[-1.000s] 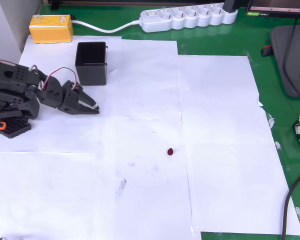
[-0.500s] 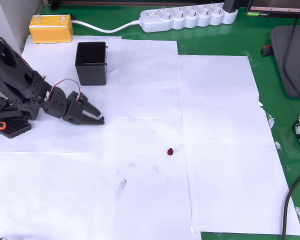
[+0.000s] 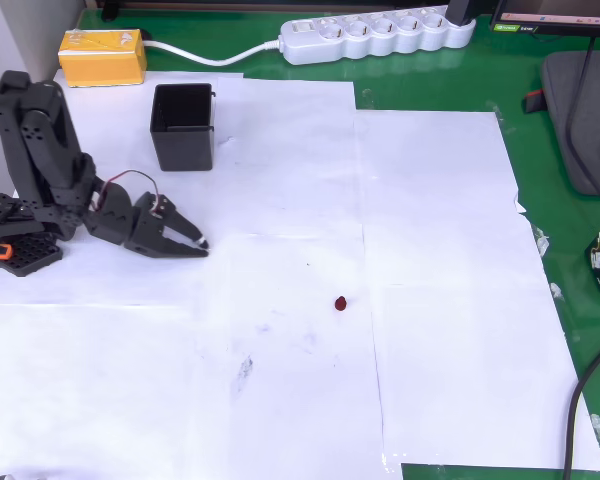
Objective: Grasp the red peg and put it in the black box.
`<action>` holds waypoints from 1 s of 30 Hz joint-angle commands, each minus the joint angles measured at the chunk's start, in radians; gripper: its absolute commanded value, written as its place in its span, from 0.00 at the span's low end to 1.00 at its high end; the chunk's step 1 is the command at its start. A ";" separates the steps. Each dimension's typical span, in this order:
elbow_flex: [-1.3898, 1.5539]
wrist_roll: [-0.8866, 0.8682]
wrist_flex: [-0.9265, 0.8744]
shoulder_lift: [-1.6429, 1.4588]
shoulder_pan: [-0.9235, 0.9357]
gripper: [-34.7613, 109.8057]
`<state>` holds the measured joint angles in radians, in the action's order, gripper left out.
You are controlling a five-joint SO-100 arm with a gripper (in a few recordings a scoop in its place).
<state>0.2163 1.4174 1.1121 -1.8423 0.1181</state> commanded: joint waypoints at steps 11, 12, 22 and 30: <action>0.132 0.086 0.419 -0.399 0.037 0.24; 0.138 0.077 0.454 -0.425 0.046 0.24; 0.209 0.121 0.676 -0.597 0.123 0.24; 0.327 0.003 0.649 -0.630 0.160 0.26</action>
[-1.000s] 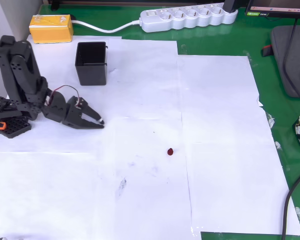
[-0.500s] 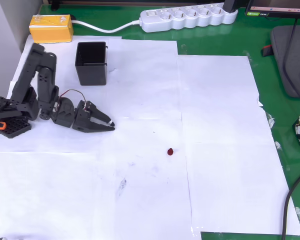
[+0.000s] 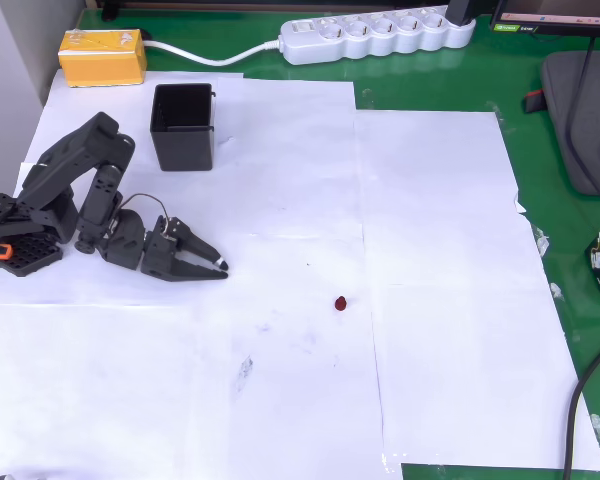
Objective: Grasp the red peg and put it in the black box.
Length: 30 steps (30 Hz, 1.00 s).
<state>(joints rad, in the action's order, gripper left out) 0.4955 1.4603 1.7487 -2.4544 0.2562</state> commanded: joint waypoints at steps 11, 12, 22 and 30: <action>0.156 -0.083 0.089 -0.089 0.061 0.24; 0.167 -0.080 0.071 -0.084 0.057 0.25; 0.339 -0.020 -0.624 0.198 0.035 0.27; 0.479 -0.008 -0.650 0.133 0.034 0.36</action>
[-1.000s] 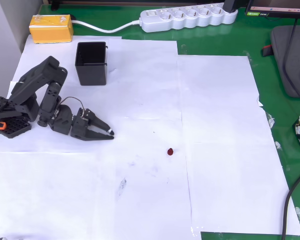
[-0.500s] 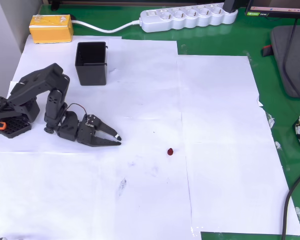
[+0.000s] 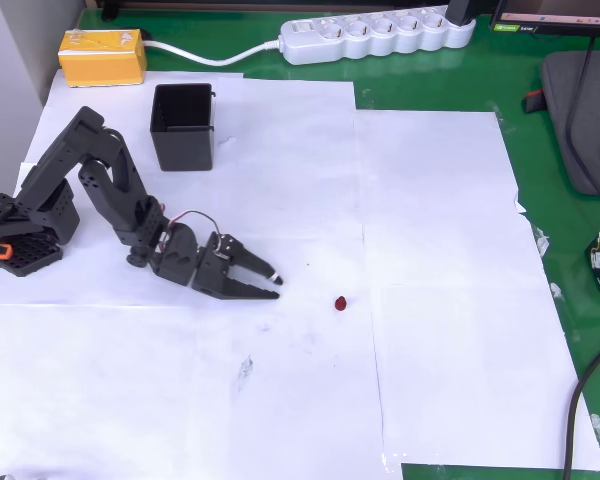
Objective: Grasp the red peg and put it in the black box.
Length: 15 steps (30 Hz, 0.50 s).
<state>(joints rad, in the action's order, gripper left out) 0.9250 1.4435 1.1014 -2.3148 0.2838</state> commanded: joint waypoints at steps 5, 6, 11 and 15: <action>0.153 -0.003 -0.044 -0.049 0.003 0.41; 0.173 -0.003 -0.044 -0.063 0.002 0.41; 0.244 0.014 -0.041 -0.107 0.003 0.43; 0.357 0.021 -0.075 -0.160 0.011 0.43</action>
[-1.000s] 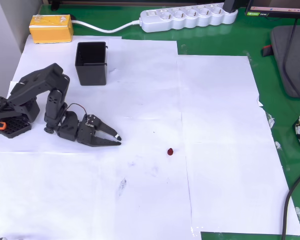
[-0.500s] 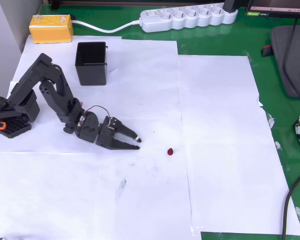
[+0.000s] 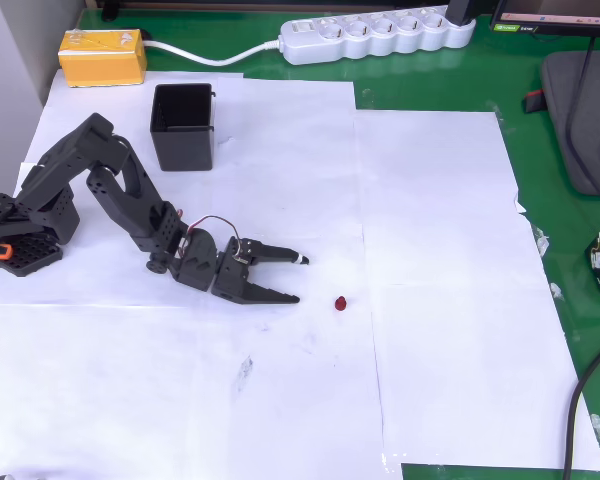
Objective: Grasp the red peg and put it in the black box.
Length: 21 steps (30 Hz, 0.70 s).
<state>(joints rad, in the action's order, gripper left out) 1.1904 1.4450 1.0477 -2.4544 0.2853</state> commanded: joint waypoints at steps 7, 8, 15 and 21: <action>0.206 0.063 -0.066 -0.067 0.023 0.45; 0.209 0.066 -0.080 -0.066 0.025 0.45; 0.184 0.173 -0.244 0.008 0.034 0.45; 0.219 0.166 -0.379 0.037 0.054 0.45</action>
<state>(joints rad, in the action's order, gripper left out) 1.3729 1.6015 0.7179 -2.4375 0.3114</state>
